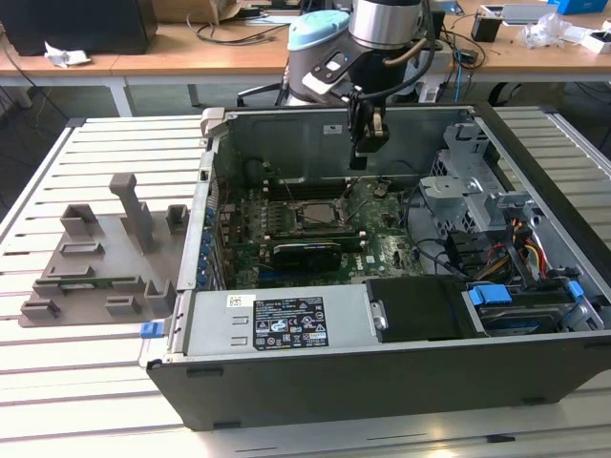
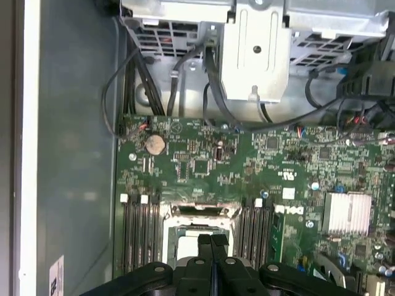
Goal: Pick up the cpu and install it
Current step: 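Close the cpu cover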
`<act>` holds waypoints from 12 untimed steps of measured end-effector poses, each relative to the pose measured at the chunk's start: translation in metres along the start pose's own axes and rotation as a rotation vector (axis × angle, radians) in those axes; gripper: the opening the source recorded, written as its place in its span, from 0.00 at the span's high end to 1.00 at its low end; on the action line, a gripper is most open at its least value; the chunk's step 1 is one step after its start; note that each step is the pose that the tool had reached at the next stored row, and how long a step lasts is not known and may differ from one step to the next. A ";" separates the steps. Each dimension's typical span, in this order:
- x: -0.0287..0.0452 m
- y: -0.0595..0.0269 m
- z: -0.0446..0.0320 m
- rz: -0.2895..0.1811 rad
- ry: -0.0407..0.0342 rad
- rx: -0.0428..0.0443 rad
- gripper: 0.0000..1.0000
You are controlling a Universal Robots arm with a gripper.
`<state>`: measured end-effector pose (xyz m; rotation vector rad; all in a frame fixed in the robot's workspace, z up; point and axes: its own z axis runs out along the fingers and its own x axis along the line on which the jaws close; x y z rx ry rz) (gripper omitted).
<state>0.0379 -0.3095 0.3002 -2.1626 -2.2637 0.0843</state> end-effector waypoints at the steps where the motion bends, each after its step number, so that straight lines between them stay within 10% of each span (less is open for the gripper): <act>1: -0.0002 0.0039 -0.0002 0.000 0.0000 0.0001 0.89; 12: -0.0008 0.0328 -0.0013 0.000 -0.0025 0.0016 0.89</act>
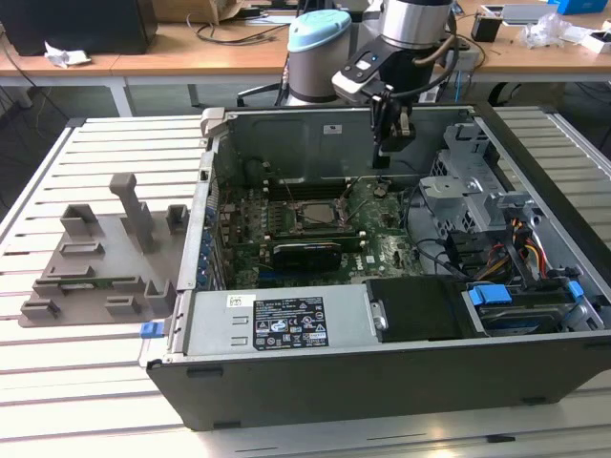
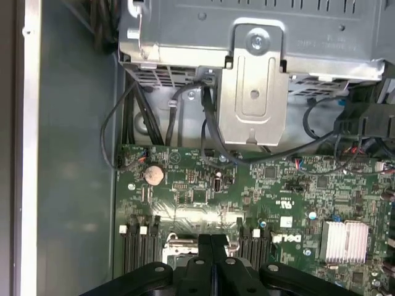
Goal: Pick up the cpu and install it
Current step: 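Close the cpu cover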
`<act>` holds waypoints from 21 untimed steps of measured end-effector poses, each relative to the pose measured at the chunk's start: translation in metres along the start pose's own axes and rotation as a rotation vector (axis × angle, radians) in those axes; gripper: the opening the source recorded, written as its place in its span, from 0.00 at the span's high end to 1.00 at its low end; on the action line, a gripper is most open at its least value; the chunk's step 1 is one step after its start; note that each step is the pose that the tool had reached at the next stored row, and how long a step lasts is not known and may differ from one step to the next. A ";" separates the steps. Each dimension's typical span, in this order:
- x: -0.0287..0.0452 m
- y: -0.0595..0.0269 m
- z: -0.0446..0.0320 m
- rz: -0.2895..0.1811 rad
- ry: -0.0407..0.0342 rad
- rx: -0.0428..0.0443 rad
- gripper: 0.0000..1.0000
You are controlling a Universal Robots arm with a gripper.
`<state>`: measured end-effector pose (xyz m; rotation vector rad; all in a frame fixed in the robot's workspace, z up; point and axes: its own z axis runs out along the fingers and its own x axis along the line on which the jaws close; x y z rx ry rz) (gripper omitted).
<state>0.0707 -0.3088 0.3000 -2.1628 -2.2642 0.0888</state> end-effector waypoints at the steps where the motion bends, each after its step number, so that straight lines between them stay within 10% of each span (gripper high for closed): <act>1: 0.0001 0.0023 0.0006 0.000 -0.0015 0.0004 0.89; 21: 0.0032 0.0072 0.0379 -0.001 -0.0031 0.0042 0.89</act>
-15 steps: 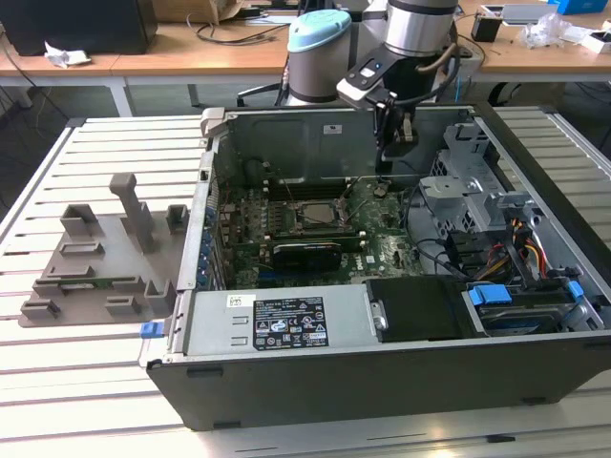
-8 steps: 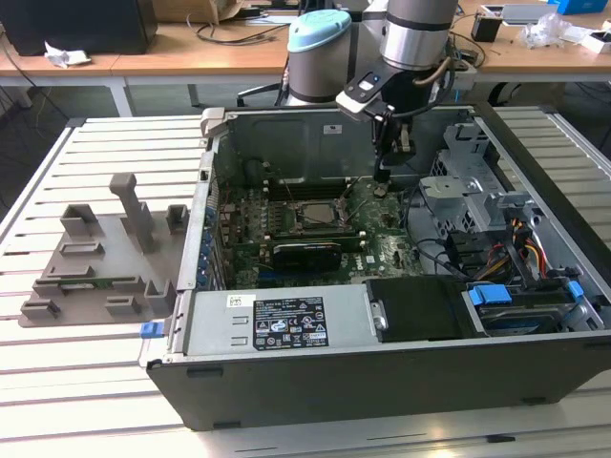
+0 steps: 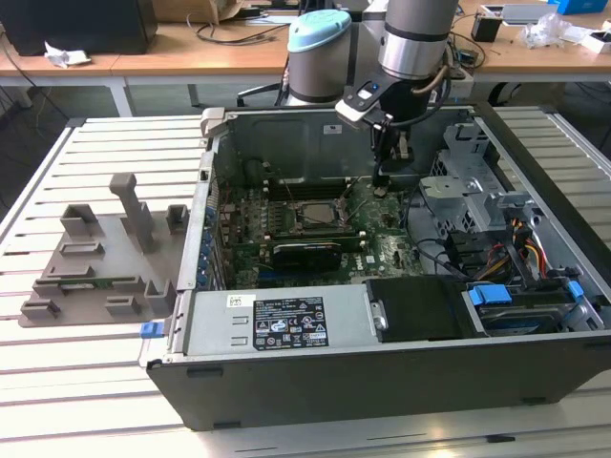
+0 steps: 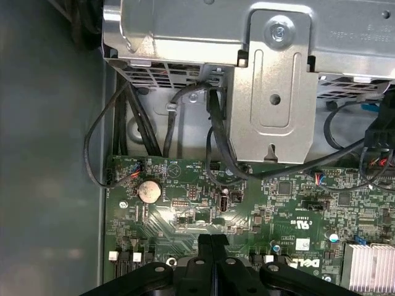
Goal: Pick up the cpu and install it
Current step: 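Close the cpu cover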
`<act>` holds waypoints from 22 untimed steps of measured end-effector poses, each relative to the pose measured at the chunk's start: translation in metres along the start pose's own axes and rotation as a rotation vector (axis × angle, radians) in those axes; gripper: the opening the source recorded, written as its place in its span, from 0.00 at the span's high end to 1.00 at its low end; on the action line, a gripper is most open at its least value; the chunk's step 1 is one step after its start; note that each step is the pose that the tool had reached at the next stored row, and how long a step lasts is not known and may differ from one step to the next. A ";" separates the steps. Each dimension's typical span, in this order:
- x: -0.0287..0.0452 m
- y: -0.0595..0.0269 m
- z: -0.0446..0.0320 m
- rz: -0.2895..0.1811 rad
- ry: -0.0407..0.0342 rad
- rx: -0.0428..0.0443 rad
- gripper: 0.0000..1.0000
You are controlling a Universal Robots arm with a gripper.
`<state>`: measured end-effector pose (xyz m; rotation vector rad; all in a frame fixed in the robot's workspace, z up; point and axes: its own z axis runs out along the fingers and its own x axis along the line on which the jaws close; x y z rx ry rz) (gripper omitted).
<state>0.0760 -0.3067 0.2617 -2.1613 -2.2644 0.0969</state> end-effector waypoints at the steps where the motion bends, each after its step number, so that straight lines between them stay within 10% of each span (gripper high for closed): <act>1: 0.0000 0.0001 0.0009 0.000 -0.0001 0.0000 0.89; 22: 0.0017 -0.0210 0.0136 0.000 0.0000 -0.0001 0.89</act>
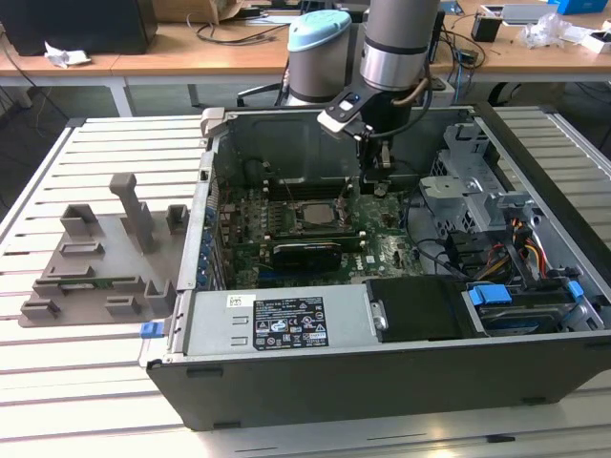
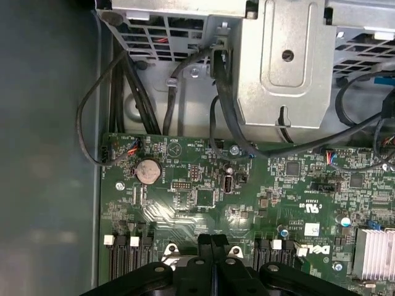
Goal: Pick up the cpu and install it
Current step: 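Close the cpu cover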
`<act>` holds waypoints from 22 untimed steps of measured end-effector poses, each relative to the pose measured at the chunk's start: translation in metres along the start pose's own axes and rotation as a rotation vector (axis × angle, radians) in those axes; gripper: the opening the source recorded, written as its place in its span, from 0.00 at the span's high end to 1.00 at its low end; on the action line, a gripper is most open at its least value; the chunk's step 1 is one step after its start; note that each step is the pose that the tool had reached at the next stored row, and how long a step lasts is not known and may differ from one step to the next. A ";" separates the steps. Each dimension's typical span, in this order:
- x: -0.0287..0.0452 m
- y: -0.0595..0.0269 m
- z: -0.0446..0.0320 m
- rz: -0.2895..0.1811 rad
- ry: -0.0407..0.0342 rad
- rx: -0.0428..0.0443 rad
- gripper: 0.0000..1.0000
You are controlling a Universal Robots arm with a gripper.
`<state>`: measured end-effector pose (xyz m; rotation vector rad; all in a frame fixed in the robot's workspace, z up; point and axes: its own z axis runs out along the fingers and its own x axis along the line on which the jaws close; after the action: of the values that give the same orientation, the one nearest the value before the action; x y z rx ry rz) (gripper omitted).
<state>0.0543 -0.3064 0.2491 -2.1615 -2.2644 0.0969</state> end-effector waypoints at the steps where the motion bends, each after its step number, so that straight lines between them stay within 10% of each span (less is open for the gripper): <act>1: 0.0001 -0.0016 0.0002 0.000 0.0000 0.0000 0.89; 22: 0.0015 -0.0304 0.0036 0.000 0.0000 0.0000 0.89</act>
<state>0.0237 -0.3064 0.2470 -2.1614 -2.2645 0.0968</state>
